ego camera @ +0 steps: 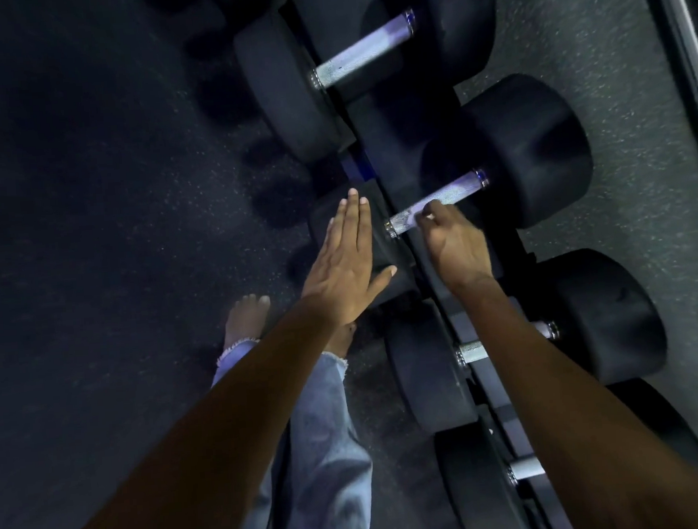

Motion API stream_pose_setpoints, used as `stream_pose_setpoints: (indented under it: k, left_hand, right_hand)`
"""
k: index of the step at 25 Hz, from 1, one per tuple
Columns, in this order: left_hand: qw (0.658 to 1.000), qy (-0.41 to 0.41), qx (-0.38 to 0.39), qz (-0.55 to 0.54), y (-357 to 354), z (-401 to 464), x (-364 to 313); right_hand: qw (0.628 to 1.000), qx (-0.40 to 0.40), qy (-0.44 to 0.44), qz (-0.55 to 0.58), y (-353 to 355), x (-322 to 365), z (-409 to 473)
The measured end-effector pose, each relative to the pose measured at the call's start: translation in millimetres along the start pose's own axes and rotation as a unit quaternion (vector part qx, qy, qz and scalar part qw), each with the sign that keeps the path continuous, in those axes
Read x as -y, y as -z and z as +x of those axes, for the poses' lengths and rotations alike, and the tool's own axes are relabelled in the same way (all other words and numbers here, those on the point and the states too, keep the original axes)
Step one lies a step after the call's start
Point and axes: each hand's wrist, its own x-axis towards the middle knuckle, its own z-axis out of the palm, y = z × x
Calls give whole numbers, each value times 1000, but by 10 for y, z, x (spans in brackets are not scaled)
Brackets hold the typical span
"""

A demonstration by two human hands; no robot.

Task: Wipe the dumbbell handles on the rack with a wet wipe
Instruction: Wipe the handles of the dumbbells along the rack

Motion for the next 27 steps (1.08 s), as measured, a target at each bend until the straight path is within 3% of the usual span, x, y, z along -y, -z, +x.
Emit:
stream_pose_setpoints:
  k: [3,8,11,13,17,21,24,27]
  left_hand:
    - [1000,4,8,1,8,8,-6]
    - [1000,-1,1,-11,13,-1,-10]
    - [1000,0,2,-6,9,4,-8]
    - [1000,3,7,-7,6,2,-2]
    - [1000,1,-2,-15,-5,-3,-9]
    - [1000,-7,-10,-23,-18,-1,8]
    - [1000,-6,-9,-17,-20,0,15]
    - [1000,-9,-9,-10,-19,2,19]
  right_hand:
    - [996,-21,-92,-3,105,-217,70]
    - [993,-32,-105,-40,193,-318,102]
    - [987,-30,-139,73,164,-232,85]
    - [991,16,-90,94,137,-63,46]
    - [995,69,74,-16,28,259,-39]
    - [993,87,67,-50,-8,256,89]
    - [986,77,80,-126,49,209,239]
    - [975,74,40,-206,151,79,367]
